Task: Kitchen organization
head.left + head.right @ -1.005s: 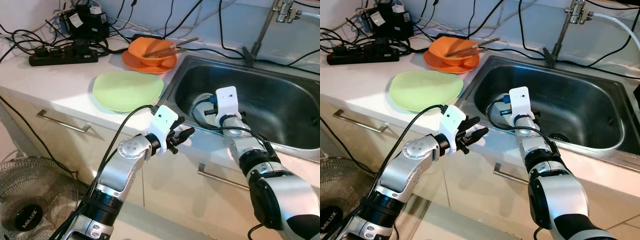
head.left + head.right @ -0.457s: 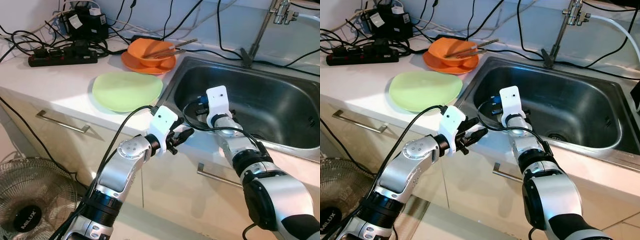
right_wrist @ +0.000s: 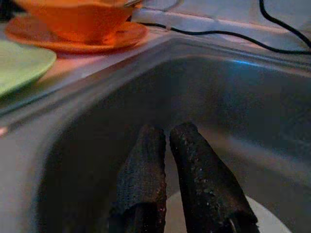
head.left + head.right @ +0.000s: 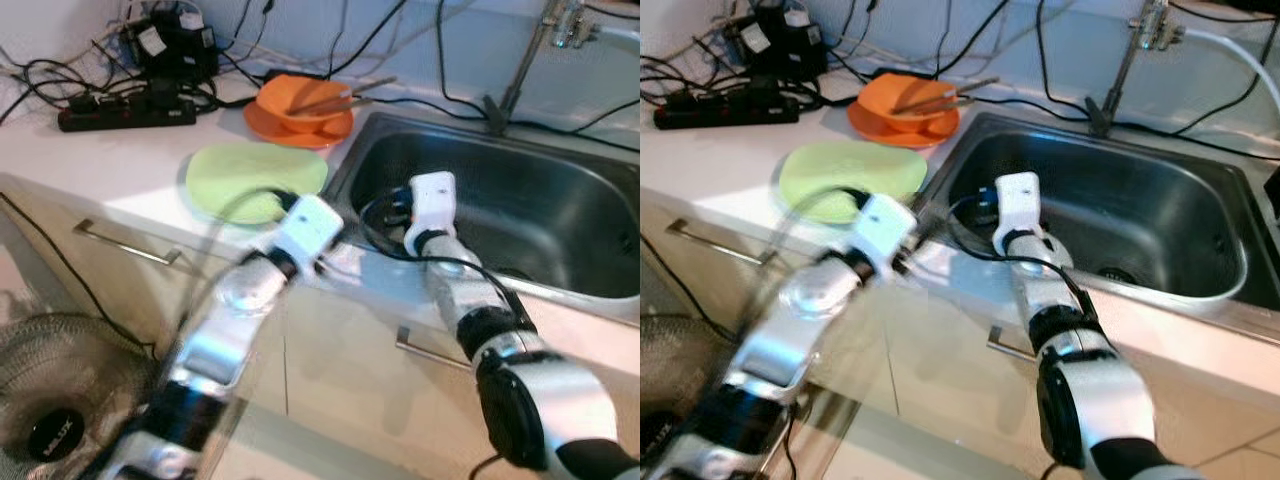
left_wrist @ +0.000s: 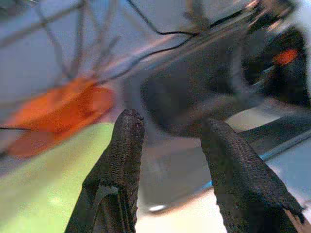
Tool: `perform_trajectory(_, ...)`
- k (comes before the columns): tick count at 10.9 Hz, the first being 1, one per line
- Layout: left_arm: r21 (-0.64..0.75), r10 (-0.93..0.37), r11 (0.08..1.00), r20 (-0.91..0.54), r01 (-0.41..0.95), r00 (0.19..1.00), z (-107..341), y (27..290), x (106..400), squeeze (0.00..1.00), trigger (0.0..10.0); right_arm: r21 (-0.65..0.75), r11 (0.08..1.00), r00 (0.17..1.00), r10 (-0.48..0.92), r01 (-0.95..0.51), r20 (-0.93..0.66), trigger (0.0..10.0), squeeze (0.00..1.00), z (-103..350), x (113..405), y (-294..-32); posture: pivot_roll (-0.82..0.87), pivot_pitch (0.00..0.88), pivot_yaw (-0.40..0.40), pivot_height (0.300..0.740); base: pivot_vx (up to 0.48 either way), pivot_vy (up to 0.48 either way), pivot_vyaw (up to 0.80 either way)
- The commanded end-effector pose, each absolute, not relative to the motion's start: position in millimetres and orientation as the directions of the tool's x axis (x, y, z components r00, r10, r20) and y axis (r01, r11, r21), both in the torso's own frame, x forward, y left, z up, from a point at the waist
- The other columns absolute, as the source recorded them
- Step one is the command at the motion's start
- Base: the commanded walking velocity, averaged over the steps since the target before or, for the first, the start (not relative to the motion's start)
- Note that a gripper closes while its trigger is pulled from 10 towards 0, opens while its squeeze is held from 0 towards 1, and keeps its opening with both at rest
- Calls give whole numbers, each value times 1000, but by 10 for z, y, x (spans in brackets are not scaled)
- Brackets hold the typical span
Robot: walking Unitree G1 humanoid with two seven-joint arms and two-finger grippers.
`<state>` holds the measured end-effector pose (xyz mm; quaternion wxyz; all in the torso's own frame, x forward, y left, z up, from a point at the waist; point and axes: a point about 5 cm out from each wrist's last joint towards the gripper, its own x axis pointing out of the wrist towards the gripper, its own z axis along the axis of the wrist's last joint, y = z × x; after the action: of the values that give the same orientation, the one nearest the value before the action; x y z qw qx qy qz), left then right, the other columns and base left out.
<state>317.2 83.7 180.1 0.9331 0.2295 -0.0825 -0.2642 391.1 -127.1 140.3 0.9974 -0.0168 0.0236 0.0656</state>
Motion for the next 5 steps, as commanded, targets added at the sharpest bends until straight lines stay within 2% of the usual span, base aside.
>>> perform_trajectory(1,507,-525,749,59,427,849,1829,844,3144,0,10000,8,992,992,123,-123,-10,10000,0,1457,3914,-1293,247,36,-50,740,0,0,0)
perform_trajectory(2,559,-486,743,72,368,871,1822,955,3126,0,10000,46,992,993,113,-114,28,10000,0,1513,3913,-1312,243,37,-48,740,0,0,0)
perform_trajectory(4,559,-438,759,62,332,897,1737,1108,3121,0,10000,81,989,989,117,-125,88,10000,0,1629,3901,-1327,236,33,-53,740,0,0,0)
perform_trajectory(5,532,-420,783,69,322,905,1725,1138,3134,0,10000,80,989,987,119,-128,103,10000,31,1664,3901,-1333,236,33,-53,740,0,0,0)
